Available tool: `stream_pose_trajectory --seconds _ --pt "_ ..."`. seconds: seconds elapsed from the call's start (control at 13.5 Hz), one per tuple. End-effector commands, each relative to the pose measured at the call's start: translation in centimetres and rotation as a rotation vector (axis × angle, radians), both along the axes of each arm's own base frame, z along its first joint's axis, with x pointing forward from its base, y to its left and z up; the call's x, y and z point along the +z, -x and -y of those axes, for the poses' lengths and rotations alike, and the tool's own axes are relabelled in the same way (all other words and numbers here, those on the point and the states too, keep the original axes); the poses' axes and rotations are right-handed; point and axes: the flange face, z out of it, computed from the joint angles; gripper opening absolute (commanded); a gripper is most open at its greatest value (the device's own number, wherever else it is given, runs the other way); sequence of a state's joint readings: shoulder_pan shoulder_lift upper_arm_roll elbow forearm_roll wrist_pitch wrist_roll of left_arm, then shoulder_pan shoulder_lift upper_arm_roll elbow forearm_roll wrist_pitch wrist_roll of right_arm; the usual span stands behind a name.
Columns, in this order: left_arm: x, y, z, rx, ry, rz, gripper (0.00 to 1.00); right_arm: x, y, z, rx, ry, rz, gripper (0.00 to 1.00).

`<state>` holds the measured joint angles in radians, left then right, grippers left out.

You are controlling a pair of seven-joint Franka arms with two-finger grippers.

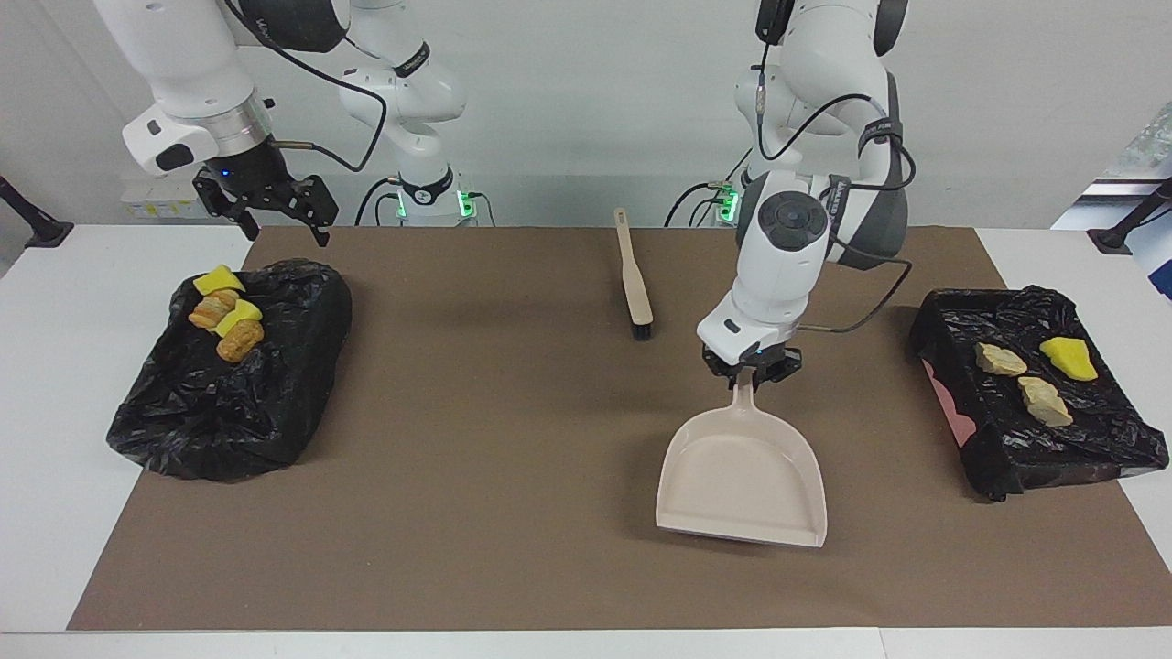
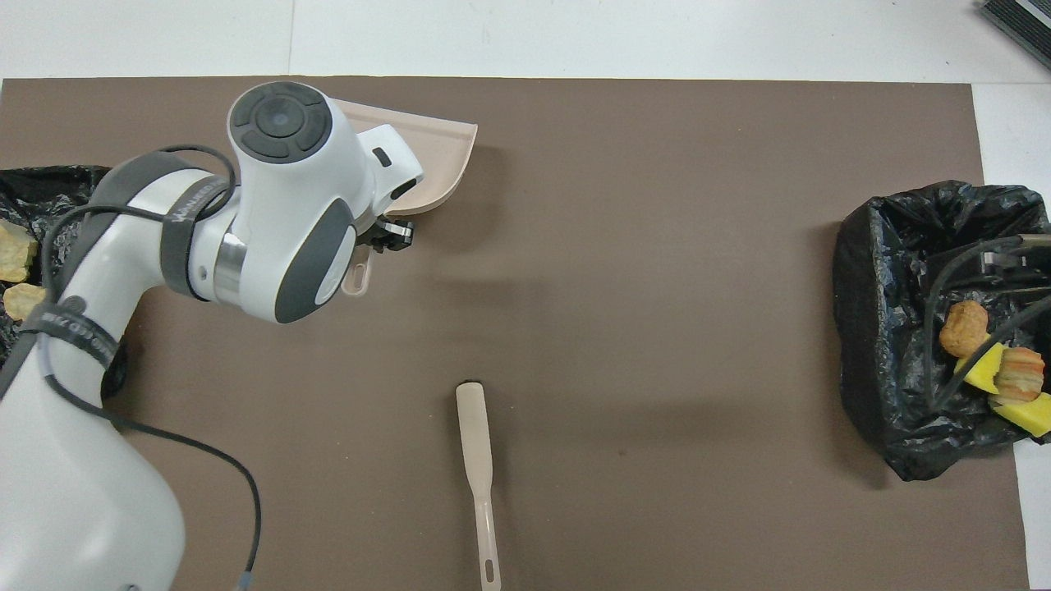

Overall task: Sweep and dump trash in bin
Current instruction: 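Bring the empty dustpan back to the table center with the left gripper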

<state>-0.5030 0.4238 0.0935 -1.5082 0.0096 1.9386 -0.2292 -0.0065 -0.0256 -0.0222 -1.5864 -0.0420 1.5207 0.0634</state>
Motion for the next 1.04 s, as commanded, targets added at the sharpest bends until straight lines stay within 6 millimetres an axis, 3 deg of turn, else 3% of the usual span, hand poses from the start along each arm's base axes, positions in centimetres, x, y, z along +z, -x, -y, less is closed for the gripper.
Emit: stream_pose_trajectory --seconds 0.0,0.22,0.37,0.59,0.74,0.81,0.89,0.96 --pt "-0.1 -0.6 2.3 0.051 0.065 0.014 0.00 0.2 0.7 0.2 0.006 -0.021 -0.001 1.00" --pt "-1.0 -0.1 4.2 0.028 0.080 0.033 0.00 0.3 0.7 0.0 0.009 -0.021 -0.001 1.00" --pt "-4.0 0.9 6.7 0.033 0.056 0.001 0.00 0.3 0.7 0.0 0.009 -0.021 -0.001 1.00" --pt "-5.0 1.7 6.9 0.036 0.049 -0.007 0.00 0.3 0.7 0.0 0.009 -0.021 -0.001 1.00" --pt "-6.7 3.1 5.7 0.044 0.038 -0.031 0.00 0.3 0.7 0.0 0.009 -0.021 -0.001 1.00" --pt "-6.9 3.6 5.8 0.042 0.040 -0.030 0.07 0.3 0.7 0.0 0.009 -0.021 -0.001 1.00" --pt "-6.9 3.7 5.7 0.042 0.036 -0.037 0.28 0.3 0.7 0.0 0.009 -0.021 -0.001 1.00" --pt "-6.6 3.5 5.7 0.046 0.039 -0.028 0.60 0.3 0.7 0.0 0.009 -0.021 -0.001 1.00"
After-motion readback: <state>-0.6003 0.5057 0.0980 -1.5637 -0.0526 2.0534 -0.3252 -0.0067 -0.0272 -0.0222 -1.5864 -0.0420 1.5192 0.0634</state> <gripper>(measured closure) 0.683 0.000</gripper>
